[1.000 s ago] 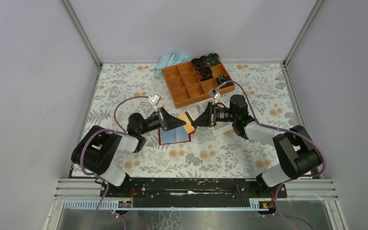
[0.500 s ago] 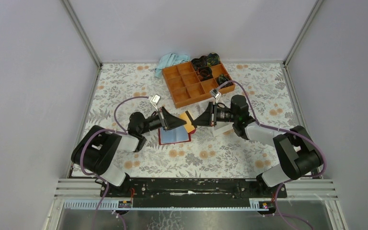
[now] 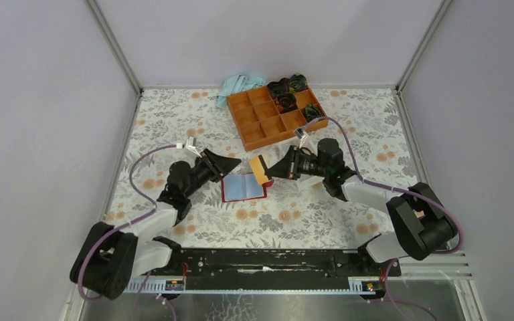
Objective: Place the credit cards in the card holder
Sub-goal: Pick up the credit card from the storage box, then insert the credit card into the card holder.
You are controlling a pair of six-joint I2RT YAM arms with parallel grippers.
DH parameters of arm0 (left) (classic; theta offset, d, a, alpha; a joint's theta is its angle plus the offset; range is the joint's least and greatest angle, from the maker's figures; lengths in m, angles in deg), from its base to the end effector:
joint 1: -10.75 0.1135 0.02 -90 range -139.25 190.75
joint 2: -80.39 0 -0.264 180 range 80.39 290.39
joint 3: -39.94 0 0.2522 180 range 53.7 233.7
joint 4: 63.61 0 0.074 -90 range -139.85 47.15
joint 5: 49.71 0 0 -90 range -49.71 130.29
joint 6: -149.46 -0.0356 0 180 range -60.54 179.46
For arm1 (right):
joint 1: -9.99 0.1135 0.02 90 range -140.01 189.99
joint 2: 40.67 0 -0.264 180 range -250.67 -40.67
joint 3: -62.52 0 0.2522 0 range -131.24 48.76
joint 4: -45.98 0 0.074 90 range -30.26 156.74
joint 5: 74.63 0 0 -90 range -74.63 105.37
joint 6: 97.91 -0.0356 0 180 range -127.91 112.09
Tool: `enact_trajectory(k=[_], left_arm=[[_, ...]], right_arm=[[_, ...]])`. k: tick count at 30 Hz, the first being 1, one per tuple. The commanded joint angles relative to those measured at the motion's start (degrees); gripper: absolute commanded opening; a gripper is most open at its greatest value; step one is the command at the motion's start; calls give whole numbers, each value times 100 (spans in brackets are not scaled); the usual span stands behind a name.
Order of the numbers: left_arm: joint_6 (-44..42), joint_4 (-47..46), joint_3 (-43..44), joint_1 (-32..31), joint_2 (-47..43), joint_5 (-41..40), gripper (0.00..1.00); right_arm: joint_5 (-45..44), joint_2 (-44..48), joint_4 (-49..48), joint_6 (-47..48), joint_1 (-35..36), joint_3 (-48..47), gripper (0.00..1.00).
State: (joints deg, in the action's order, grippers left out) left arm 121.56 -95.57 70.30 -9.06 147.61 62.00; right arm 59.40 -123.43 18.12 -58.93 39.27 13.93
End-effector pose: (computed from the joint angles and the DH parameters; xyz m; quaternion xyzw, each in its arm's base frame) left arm 0.2084 -0.0891 0.1965 -0.1422 0.7207 -0.5401 0.4106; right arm 0.2447 0.1656 0.2228 -0.1153 0.7254 0.6122 0.2927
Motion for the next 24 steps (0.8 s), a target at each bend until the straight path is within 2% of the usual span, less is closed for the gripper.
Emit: enact_trajectory(k=[1,5,9,18,24], left_arm=[[-592,1611,-126,39,-572,-1359,39],[-664,1932,-234,39,-566,-1567,35],[-500,1745,-508,38,-333,-1691,30],[-290,1503,-860,39,-140,-1952,30],[-287,1480,-886,34,-62,-1996,30]], right_arm=[[-1199,9,922,644,533,-428,0],[-1842,-377,952,636,858,-490,0],[-2338,-783,717,586,1069,-458,0],[-3142,-1452,116,420,1355,-251,0],[-3316,-1721,-93,310,1406,-257,0]])
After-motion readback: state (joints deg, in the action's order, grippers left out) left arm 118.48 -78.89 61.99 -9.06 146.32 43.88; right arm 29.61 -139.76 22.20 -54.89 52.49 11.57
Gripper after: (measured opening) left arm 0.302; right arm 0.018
